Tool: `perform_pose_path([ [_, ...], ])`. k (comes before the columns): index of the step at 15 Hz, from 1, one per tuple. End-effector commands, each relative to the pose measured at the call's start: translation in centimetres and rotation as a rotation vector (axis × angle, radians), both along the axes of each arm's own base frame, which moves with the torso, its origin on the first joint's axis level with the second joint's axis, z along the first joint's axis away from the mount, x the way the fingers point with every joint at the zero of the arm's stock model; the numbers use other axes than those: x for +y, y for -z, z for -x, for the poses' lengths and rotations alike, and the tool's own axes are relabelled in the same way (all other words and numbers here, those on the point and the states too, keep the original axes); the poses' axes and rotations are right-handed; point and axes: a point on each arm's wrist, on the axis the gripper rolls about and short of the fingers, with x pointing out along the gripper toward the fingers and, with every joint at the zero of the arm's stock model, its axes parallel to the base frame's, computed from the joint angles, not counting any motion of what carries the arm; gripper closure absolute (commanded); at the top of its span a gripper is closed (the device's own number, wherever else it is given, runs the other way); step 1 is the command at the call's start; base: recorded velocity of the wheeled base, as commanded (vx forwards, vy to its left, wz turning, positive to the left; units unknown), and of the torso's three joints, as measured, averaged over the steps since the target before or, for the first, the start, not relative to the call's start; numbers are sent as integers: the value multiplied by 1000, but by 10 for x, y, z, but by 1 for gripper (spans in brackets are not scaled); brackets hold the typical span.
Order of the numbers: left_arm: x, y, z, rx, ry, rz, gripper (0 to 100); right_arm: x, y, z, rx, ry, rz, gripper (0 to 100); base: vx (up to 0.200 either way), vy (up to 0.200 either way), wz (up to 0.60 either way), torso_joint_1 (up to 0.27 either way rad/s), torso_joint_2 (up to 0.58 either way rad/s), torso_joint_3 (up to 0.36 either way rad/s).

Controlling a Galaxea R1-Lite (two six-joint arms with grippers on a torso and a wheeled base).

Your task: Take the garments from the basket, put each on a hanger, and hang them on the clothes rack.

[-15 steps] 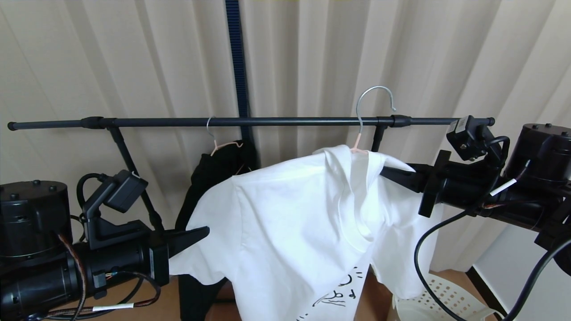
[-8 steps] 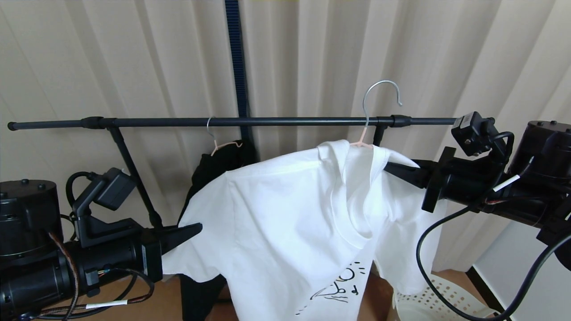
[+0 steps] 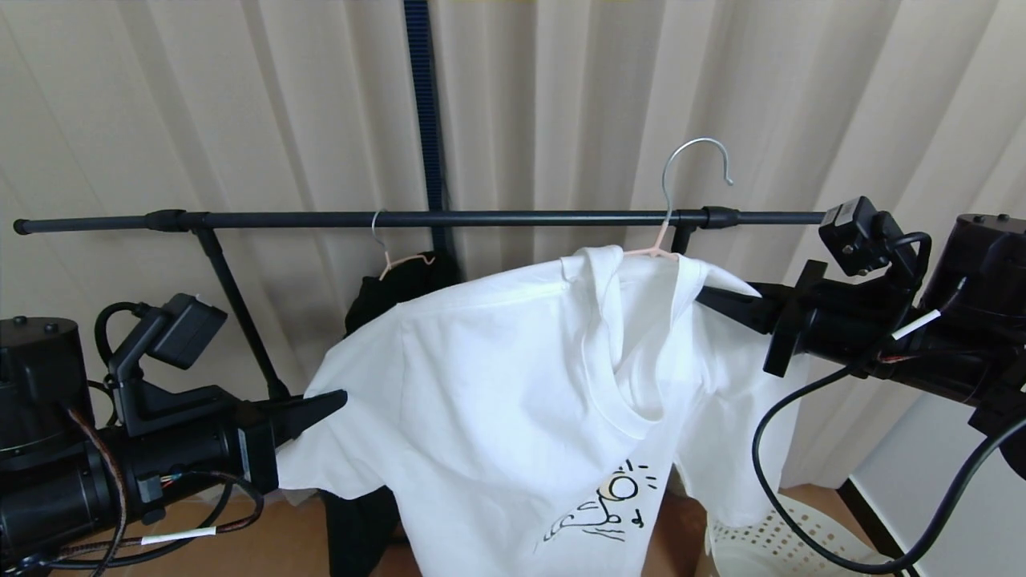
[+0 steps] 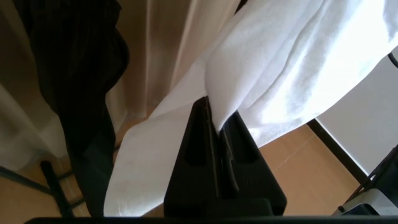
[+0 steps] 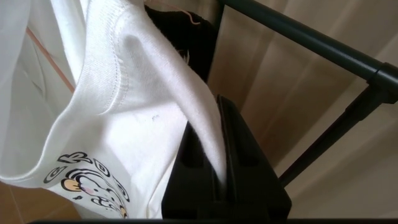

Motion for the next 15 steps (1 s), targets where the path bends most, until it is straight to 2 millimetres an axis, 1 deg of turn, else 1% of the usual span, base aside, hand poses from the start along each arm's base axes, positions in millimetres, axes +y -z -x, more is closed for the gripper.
perform_pose_path([
  [1, 2, -1, 0, -4, -11, 0, 100, -2, -1, -1, -4, 6, 0, 100, 0, 0, 0, 0, 0, 0],
  [15, 13, -3, 3, -17, -59, 5, 100, -12, -4, -3, -15, 28, -5, 100, 0, 0, 0, 0, 0, 0],
])
